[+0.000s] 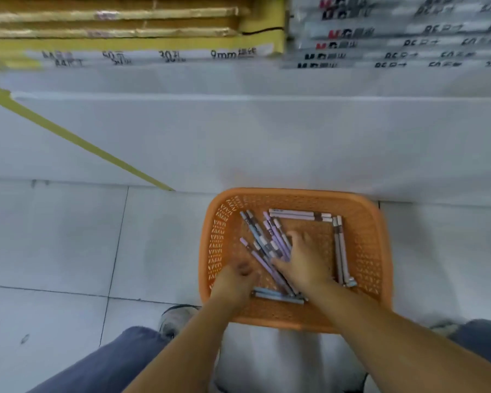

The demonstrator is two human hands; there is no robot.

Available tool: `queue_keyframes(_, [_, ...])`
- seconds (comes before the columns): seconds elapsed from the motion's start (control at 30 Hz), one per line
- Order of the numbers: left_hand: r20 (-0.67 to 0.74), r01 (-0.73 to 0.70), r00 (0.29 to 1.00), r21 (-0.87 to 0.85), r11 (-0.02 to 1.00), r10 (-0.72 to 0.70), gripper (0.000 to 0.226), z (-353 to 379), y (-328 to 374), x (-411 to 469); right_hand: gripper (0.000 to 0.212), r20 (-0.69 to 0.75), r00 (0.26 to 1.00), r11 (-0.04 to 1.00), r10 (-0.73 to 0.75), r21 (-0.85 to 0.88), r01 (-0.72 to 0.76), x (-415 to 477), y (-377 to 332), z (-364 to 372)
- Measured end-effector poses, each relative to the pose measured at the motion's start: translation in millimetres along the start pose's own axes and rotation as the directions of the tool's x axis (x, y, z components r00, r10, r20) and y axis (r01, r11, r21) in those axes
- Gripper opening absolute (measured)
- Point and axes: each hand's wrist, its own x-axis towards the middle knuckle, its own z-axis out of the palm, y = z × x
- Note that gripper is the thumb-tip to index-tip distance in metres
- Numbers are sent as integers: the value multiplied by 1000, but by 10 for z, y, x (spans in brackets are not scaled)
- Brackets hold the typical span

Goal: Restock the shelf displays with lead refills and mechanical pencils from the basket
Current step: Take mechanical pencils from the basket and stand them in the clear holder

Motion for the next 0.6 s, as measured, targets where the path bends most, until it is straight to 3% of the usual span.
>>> queue_keyframes(0.13, [-56,26,998,-267,963,-42,16,31,137,136,45,0,999,999,33,25,-33,62,-70,34])
queue_keyframes(0.2, [-91,41,993,-309,950,-73,7,52,251,197,24,12,1000,1000,20,24,-20,87,-35,3])
queue_keyframes(0.3, [-126,50,988,-259,965,-85,20,125,401,261,10,53,998,995,38,91,-42,112,8,-71])
queue_keyframes(0.43, [-204,71,970,-273,959,-130,41,262,552,266,11,111,981,907,161,374,-191,133,99,-259])
queue_keyframes(0.5, [-236,100,959,-243,965,-159,63,313,589,255,16,149,969,897,197,372,-239,127,216,-374])
queue_keyframes(0.6, [-279,84,949,-222,971,-146,62,376,551,254,20,182,957,880,228,382,-282,80,374,-487])
